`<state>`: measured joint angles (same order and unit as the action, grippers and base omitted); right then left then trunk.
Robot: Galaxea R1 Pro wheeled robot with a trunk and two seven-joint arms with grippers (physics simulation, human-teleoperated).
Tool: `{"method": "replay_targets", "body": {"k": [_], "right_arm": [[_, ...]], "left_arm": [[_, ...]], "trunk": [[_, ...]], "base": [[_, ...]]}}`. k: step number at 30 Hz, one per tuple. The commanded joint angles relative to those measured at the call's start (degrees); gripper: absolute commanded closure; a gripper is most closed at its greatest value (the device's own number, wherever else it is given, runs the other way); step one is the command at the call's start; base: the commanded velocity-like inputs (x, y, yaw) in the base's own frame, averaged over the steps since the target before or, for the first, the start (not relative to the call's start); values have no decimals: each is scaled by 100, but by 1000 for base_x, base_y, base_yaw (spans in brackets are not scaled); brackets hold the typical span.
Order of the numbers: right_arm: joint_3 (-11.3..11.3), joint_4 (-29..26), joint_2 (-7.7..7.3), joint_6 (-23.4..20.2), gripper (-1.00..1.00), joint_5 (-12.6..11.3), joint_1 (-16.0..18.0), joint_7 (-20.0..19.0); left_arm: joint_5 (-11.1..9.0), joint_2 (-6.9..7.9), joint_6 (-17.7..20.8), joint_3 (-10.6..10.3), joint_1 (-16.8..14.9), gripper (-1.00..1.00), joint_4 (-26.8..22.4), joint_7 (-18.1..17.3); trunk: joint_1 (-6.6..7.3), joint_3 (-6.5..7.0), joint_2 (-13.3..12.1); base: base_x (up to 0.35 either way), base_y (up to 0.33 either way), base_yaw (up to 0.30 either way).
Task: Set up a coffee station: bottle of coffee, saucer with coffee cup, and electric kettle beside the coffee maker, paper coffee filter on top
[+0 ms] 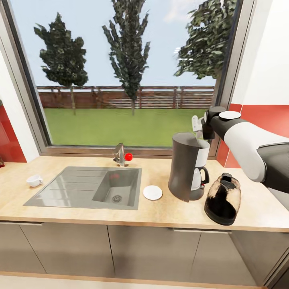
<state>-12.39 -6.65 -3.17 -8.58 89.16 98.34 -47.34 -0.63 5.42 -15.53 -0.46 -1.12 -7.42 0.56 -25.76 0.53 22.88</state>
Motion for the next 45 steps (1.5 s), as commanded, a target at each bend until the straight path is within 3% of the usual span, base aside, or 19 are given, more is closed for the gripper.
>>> {"method": "replay_targets", "body": {"k": [1, 11, 45], "right_arm": [[-44, -7, -5, -56, 100, -65, 0, -31], [-44, 3, -41, -48, 100, 252, -30, -45], [-44, 11, -44, -65, 100, 279, -240, -29]], "left_arm": [[-6, 1, -20, -7, 1, -100, 39, 6], [-5, 3, -20, -7, 14, -100, 346, 6], [2, 1, -20, -33, 33, -100, 397, 6]], "trunk": [[-2, -2, 4], [-2, -2, 4], [-2, -2, 4]], "base": [[0, 0, 0], [0, 0, 0], [0, 0, 0]]}}
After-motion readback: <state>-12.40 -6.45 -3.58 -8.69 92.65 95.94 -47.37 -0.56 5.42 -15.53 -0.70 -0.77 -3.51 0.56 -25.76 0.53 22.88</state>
